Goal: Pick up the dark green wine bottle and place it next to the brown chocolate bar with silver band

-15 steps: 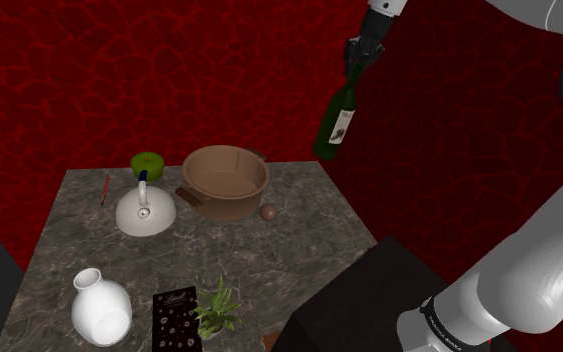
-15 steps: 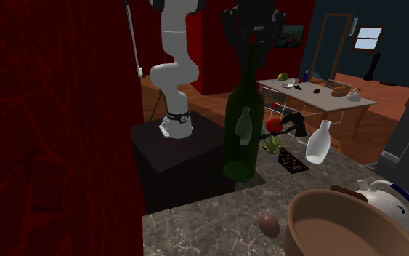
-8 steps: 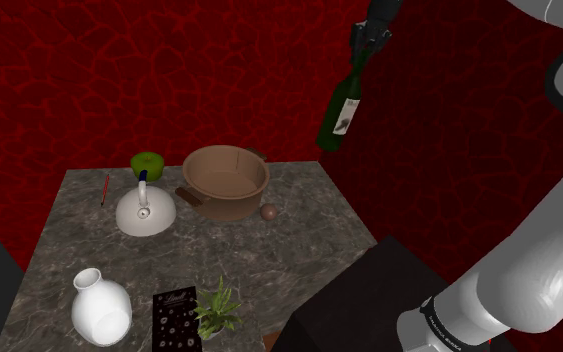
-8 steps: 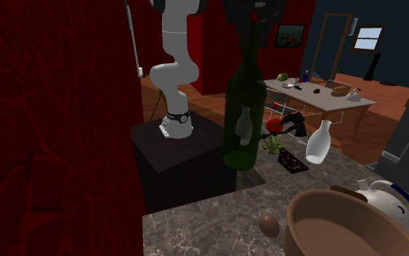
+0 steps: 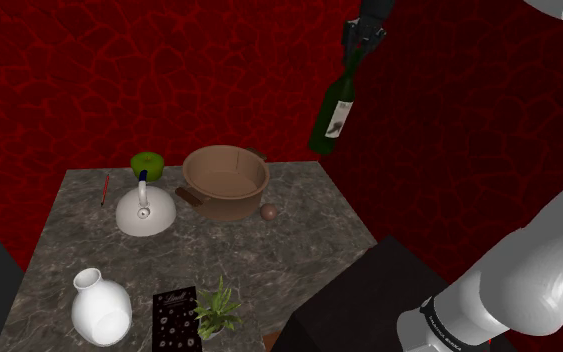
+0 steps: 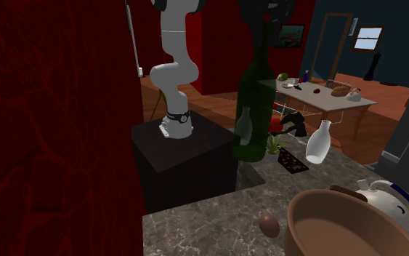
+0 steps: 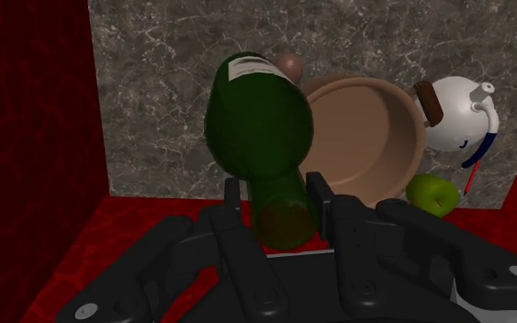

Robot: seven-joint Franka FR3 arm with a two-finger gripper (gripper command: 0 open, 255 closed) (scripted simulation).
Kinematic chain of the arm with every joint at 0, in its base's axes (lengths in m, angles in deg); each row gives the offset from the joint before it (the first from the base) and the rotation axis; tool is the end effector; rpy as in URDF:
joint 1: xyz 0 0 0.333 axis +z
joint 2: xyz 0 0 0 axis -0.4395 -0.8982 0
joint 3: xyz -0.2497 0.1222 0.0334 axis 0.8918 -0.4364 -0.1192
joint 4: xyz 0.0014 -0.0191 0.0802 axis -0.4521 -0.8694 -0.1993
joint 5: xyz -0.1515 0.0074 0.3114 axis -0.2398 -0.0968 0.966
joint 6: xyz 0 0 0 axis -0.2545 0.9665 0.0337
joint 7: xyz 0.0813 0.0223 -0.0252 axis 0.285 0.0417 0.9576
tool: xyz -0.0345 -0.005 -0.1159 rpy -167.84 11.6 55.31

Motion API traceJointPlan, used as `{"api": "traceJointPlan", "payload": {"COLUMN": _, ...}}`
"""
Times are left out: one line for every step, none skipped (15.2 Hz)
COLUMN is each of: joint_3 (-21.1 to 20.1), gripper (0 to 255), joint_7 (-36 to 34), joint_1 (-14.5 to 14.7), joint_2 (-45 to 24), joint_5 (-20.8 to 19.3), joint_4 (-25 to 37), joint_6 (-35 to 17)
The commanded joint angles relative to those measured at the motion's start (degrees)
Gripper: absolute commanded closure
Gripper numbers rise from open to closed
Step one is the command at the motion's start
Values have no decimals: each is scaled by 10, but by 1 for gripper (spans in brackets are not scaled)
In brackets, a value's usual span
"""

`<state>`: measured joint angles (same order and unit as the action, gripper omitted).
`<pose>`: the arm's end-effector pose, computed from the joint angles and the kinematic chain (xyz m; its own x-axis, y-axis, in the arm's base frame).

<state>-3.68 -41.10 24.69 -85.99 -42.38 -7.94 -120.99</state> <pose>0.5150 -0.0809 0.6130 0.9762 -0.1952 0.0940 -0.1955 -0.9807 -0.0065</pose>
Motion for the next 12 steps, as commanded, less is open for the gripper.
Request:
{"api": "traceJointPlan", "payload": {"joint_3": -13, "gripper": 255, "joint_7": -27, "joint_1": 15, "joint_2": 26, "joint_5": -6, "joint_4": -46, "joint_6": -21}}
{"api": "traceJointPlan", "payload": {"joint_3": -19, "gripper": 255, "joint_7": -40, "joint_1": 21, "joint_2": 36, "joint_5": -9, "joint_4": -65, "joint_6": -30}}
{"api": "traceJointPlan", "payload": {"joint_3": -26, "gripper": 255, "joint_7": -53, "joint_1": 28, "joint_2": 45, "joint_5": -11, "joint_4": -84, "joint_6": -39}}
{"api": "traceJointPlan", "payload": {"joint_3": -32, "gripper": 255, "joint_7": -66, "joint_1": 34, "joint_2": 54, "joint_5": -12, "joint_4": -101, "joint_6": -48}}
{"api": "traceJointPlan", "payload": {"joint_3": -39, "gripper": 255, "joint_7": -79, "joint_1": 40, "joint_2": 62, "joint_5": -14, "joint_4": -117, "joint_6": -56}}
{"api": "traceJointPlan", "payload": {"joint_3": -46, "gripper": 255, "joint_7": -92, "joint_1": 46, "joint_2": 69, "joint_5": -15, "joint_4": -133, "joint_6": -64}}
{"api": "traceJointPlan", "payload": {"joint_3": -53, "gripper": 255, "joint_7": -105, "joint_1": 52, "joint_2": 75, "joint_5": -16, "joint_4": -147, "joint_6": -72}}
{"api": "traceJointPlan", "payload": {"joint_3": -60, "gripper": 255, "joint_7": -118, "joint_1": 57, "joint_2": 81, "joint_5": -17, "joint_4": -161, "joint_6": -80}}
{"api": "traceJointPlan", "payload": {"joint_3": -67, "gripper": 255, "joint_7": -131, "joint_1": 63, "joint_2": 86, "joint_5": -18, "joint_4": -174, "joint_6": -87}}
{"api": "traceJointPlan", "payload": {"joint_3": -74, "gripper": 255, "joint_7": -144, "joint_1": 69, "joint_2": 90, "joint_5": -18, "joint_4": -186, "joint_6": -95}}
{"api": "traceJointPlan", "payload": {"joint_3": -81, "gripper": 255, "joint_7": -157, "joint_1": 74, "joint_2": 94, "joint_5": -19, "joint_4": -197, "joint_6": -102}}
{"api": "traceJointPlan", "payload": {"joint_3": -89, "gripper": 255, "joint_7": -170, "joint_1": 80, "joint_2": 97, "joint_5": -19, "joint_4": -208, "joint_6": -109}}
